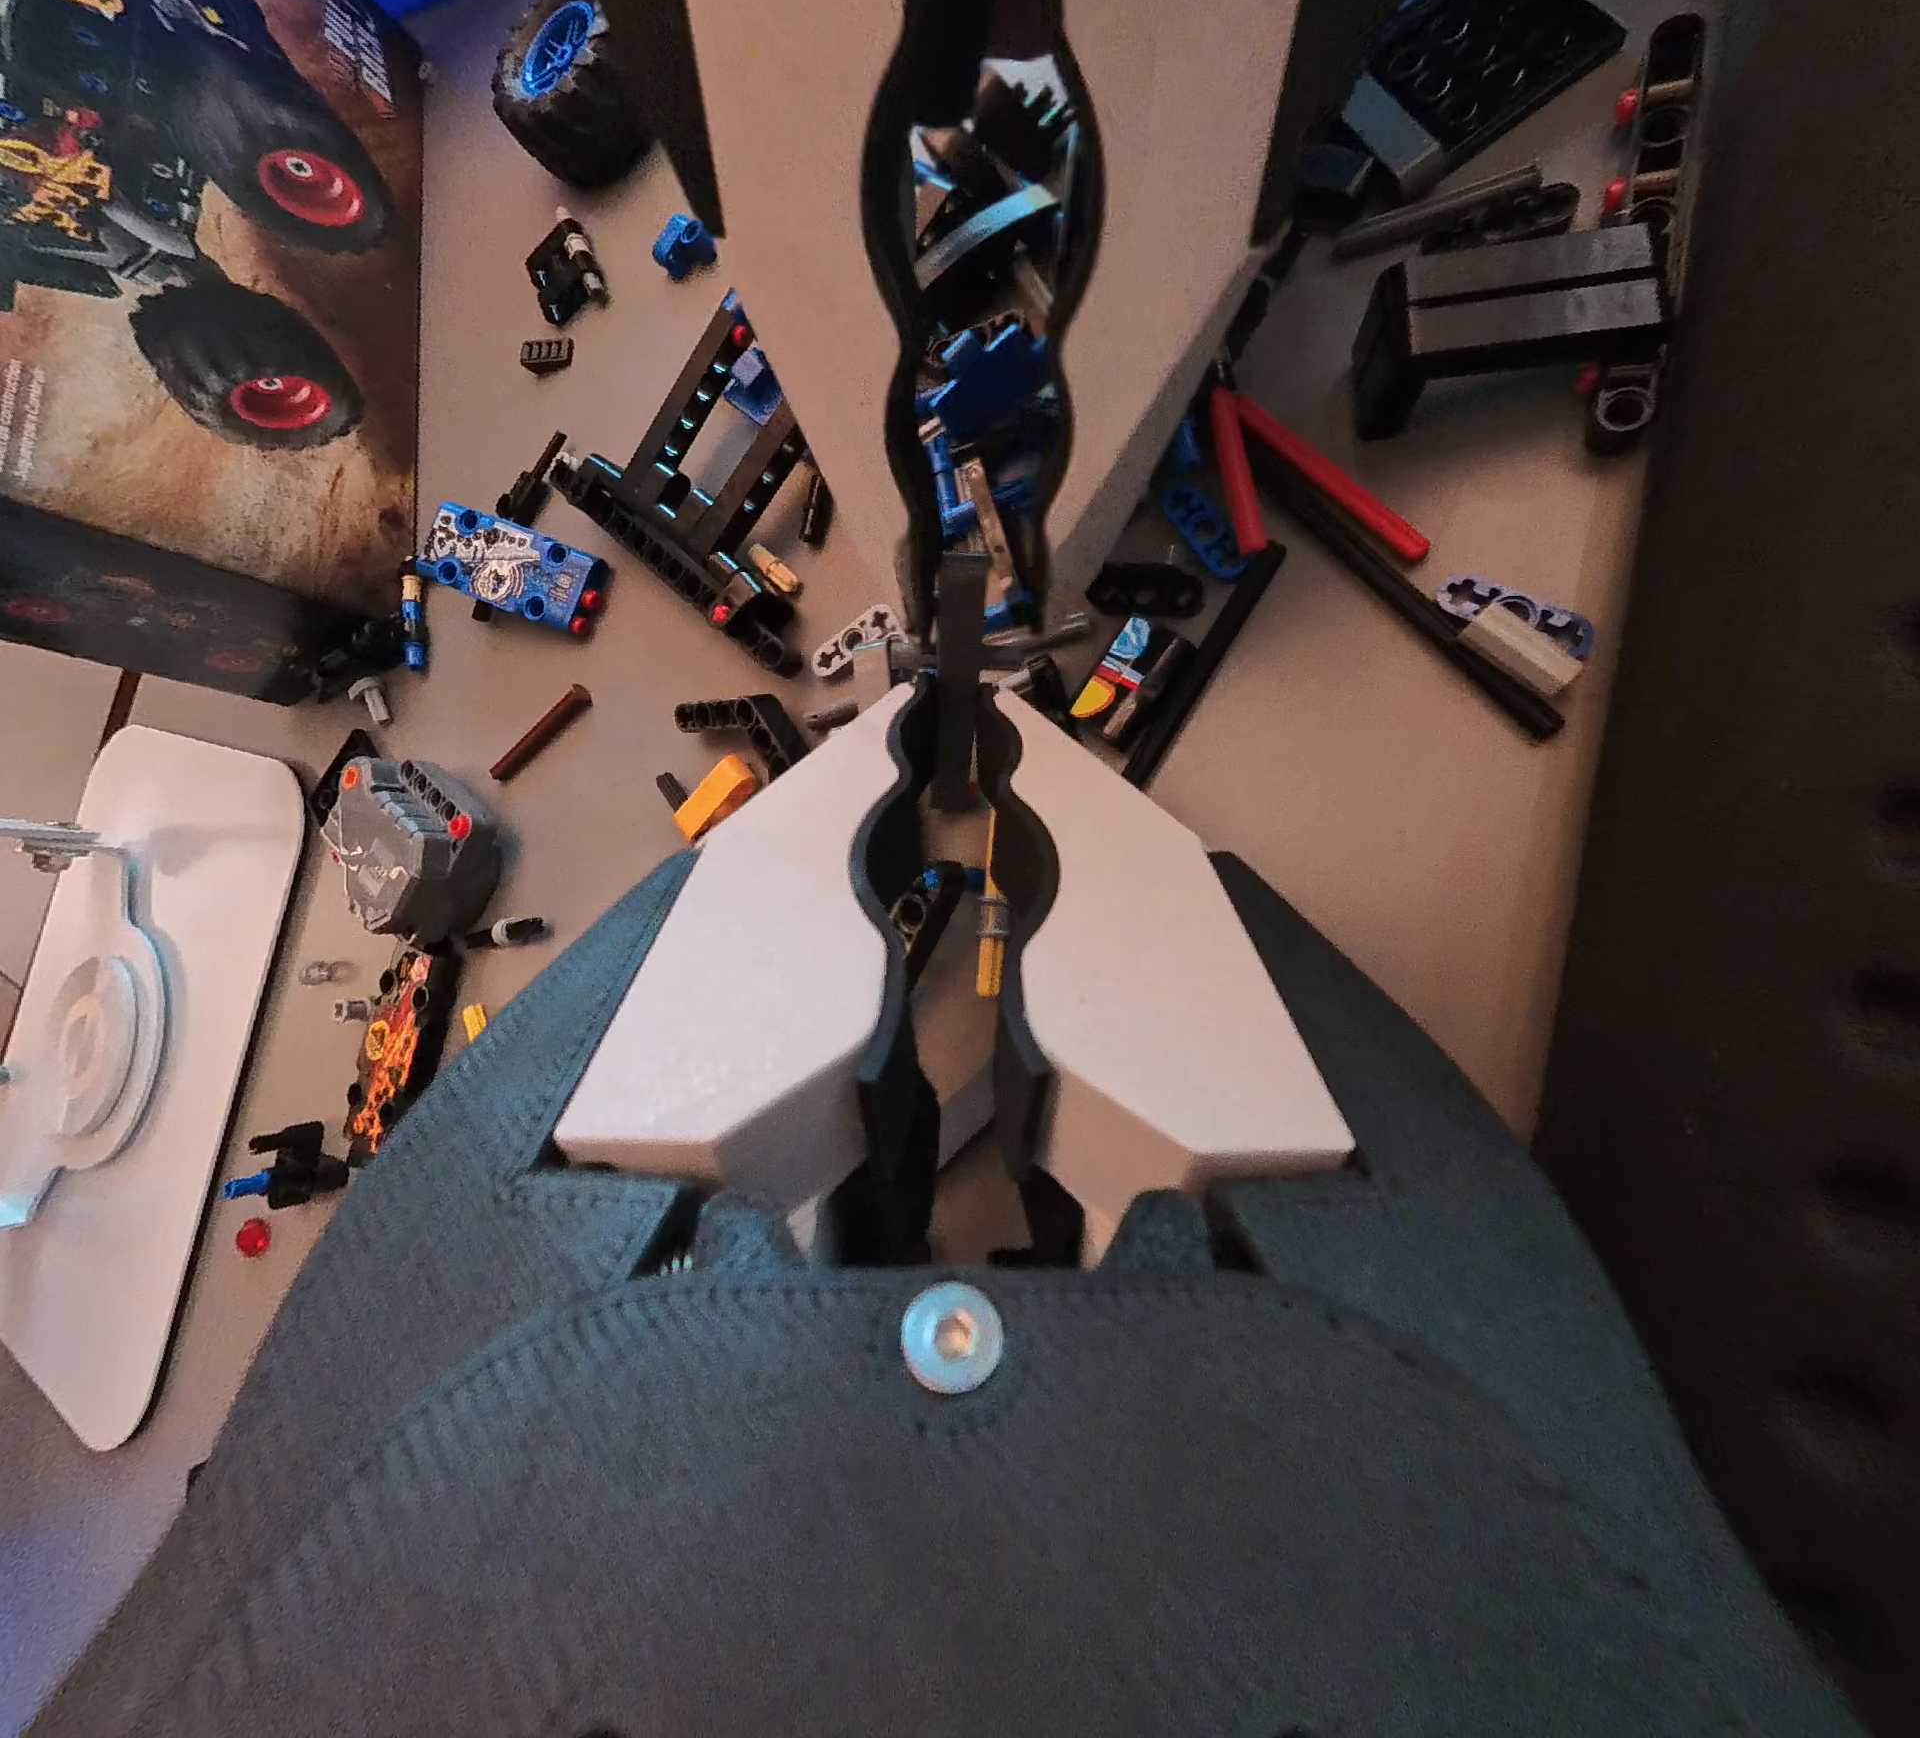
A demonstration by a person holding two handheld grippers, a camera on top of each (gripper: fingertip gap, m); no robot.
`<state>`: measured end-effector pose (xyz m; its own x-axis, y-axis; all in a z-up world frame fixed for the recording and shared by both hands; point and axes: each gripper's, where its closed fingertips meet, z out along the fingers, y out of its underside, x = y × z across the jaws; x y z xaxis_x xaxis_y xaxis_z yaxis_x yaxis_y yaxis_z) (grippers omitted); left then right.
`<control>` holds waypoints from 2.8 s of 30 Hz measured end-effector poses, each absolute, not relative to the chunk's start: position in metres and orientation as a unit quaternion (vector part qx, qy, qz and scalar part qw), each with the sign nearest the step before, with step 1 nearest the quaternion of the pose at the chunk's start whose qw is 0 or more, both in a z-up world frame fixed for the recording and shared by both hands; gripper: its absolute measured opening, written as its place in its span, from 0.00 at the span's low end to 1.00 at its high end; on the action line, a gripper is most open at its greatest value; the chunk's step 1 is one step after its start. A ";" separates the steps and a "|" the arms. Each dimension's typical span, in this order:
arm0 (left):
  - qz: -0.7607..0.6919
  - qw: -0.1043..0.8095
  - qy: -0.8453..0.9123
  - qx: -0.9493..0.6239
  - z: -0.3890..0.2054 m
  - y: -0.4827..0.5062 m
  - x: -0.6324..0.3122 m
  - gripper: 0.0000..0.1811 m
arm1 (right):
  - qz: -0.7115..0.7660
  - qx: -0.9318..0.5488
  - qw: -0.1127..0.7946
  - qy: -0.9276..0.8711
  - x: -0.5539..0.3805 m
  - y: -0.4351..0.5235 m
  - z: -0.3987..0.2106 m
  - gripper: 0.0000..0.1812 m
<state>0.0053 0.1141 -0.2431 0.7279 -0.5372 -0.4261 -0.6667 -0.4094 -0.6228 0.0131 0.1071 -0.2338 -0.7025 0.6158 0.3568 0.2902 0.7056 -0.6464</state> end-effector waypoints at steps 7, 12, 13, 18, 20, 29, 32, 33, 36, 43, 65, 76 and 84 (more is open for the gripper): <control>0.073 0.410 0.352 -0.838 -0.242 0.115 0.005 0.03 | 0.265 -0.250 0.307 -0.879 0.012 0.111 -0.236 0.10; 0.072 0.412 0.354 -0.837 -0.243 0.115 0.006 0.02 | 0.263 -0.250 0.317 -0.877 0.010 0.112 -0.236 0.03; 0.075 0.412 0.355 -0.836 -0.243 0.115 0.006 0.02 | 0.262 -0.250 0.318 -0.876 0.010 0.112 -0.236 0.03; 0.110 0.417 0.372 -0.822 -0.240 0.116 0.005 0.03 | 0.254 -0.241 0.334 -0.875 0.009 0.113 -0.235 0.03; 0.135 0.432 0.378 -0.807 -0.233 0.117 0.004 0.03 | 0.261 -0.237 0.347 -0.869 0.009 0.114 -0.229 0.03; 0.289 0.481 0.417 -0.715 -0.192 0.121 0.004 0.03 | 0.312 -0.232 0.396 -0.832 0.012 0.116 -0.194 0.02; 0.349 0.478 0.435 -0.679 -0.183 0.121 0.006 0.03 | 0.322 -0.229 0.401 -0.826 0.014 0.115 -0.188 0.02; 0.366 0.478 0.439 -0.667 -0.180 0.121 0.006 0.02 | 0.325 -0.228 0.403 -0.825 0.015 0.115 -0.186 0.02; 0.400 0.480 0.444 -0.642 -0.171 0.122 0.008 0.02 | 0.334 -0.224 0.412 -0.818 0.016 0.114 -0.179 0.02; 0.404 0.490 0.446 -0.631 -0.167 0.122 0.012 0.02 | 0.351 -0.224 0.413 -0.810 0.018 0.114 -0.172 0.04; 0.394 0.504 0.429 -0.638 -0.161 0.123 0.009 0.03 | 0.399 -0.254 0.397 -0.786 0.021 0.112 -0.160 0.04; 0.159 0.634 0.298 -0.696 -0.131 0.114 0.000 0.13 | 0.524 -0.291 0.347 -0.722 0.025 0.123 -0.139 0.04; 0.181 0.618 0.326 -0.692 -0.138 0.116 0.007 0.16 | 0.601 -0.300 0.287 -0.683 0.029 0.120 -0.129 0.04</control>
<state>0.0067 0.1163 -0.1375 0.7226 -0.2269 -0.6529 -0.6742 -0.0229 -0.7382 0.0289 0.1204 -0.1288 -0.6547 0.7552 0.0324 0.0644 0.0983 -0.9931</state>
